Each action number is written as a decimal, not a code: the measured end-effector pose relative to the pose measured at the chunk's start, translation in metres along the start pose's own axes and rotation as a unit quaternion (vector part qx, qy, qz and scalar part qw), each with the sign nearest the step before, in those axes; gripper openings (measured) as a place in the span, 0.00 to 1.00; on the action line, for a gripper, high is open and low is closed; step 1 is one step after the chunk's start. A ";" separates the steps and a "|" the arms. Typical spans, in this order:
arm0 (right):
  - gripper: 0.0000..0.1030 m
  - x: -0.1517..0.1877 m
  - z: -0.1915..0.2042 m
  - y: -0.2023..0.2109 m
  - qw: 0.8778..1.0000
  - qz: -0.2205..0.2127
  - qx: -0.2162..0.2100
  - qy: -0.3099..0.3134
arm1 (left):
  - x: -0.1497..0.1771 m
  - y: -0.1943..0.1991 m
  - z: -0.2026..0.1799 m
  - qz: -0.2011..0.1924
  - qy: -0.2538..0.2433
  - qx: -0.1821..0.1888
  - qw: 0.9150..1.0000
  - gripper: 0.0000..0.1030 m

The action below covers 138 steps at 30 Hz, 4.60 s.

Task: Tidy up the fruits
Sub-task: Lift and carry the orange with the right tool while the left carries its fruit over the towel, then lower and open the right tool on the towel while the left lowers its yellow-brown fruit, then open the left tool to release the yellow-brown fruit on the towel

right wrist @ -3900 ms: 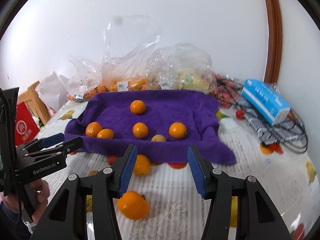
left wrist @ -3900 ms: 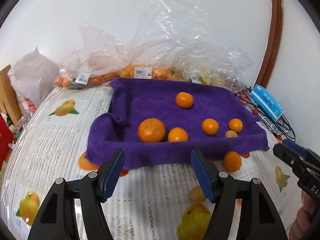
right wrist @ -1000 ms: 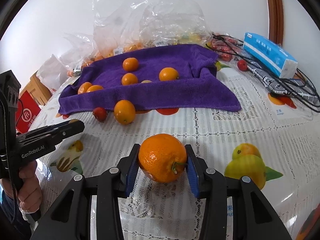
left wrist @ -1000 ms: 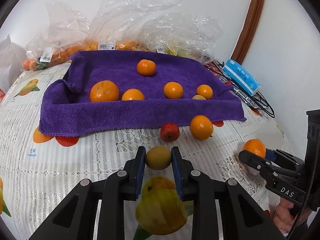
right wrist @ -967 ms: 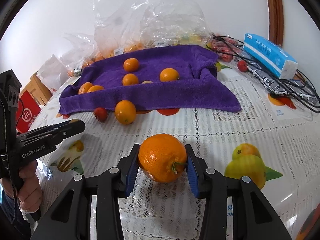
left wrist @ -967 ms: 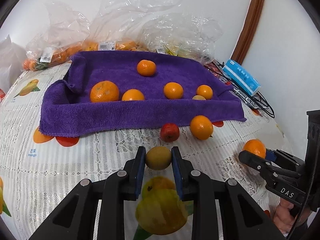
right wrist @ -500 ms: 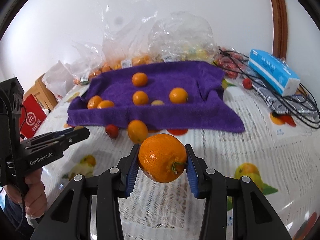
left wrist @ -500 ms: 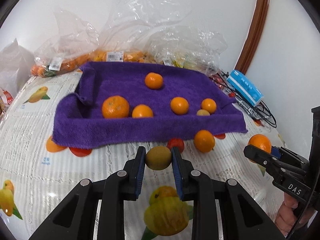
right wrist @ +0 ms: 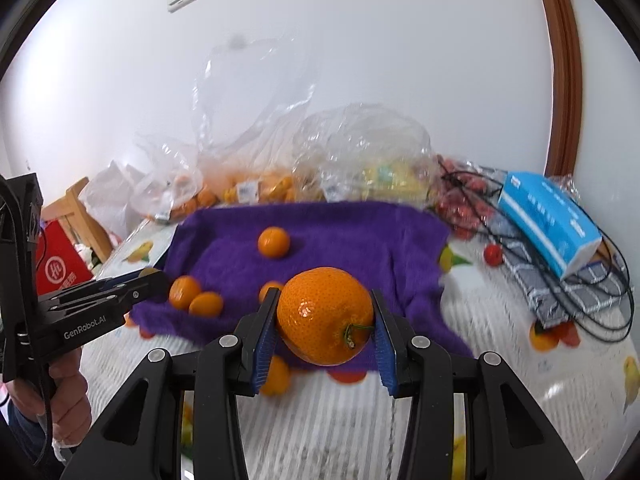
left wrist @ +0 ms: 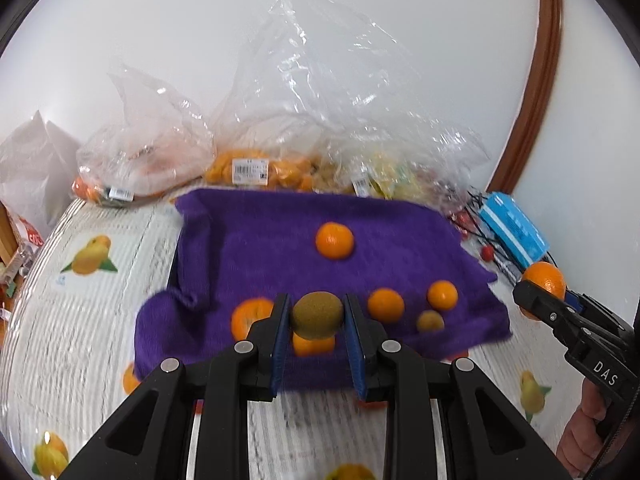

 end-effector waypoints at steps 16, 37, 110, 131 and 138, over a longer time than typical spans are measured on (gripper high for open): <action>0.42 -0.060 0.011 -0.028 1.000 -0.021 0.010 0.005 | -0.029 -0.034 0.013 -0.006 0.022 0.011 1.000 0.24; 0.42 -0.036 -0.004 -0.074 1.000 0.026 0.009 0.000 | -0.022 -0.048 0.018 -0.001 0.035 0.030 0.999 0.24; 0.42 -0.028 0.002 -0.082 0.998 0.056 -0.002 0.015 | -0.022 -0.059 0.018 0.010 0.052 0.041 0.998 0.25; 0.42 -0.029 0.010 -0.073 0.999 0.039 0.011 0.029 | -0.021 -0.039 0.021 -0.019 0.063 0.056 0.996 0.37; 0.42 -0.026 0.021 -0.063 0.999 0.025 0.012 0.040 | -0.015 -0.033 0.018 -0.028 0.054 0.038 0.997 0.37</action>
Point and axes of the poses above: each gripper's, at about its wrist camera, not at the fingertips, and y roughly against the way its jaws point, z to its left, x to its underside, the point moved 6 cm from there along -y, roughly the way its jaws point, and after that the axes turned 15 degrees about z, right-handed, at the moved point
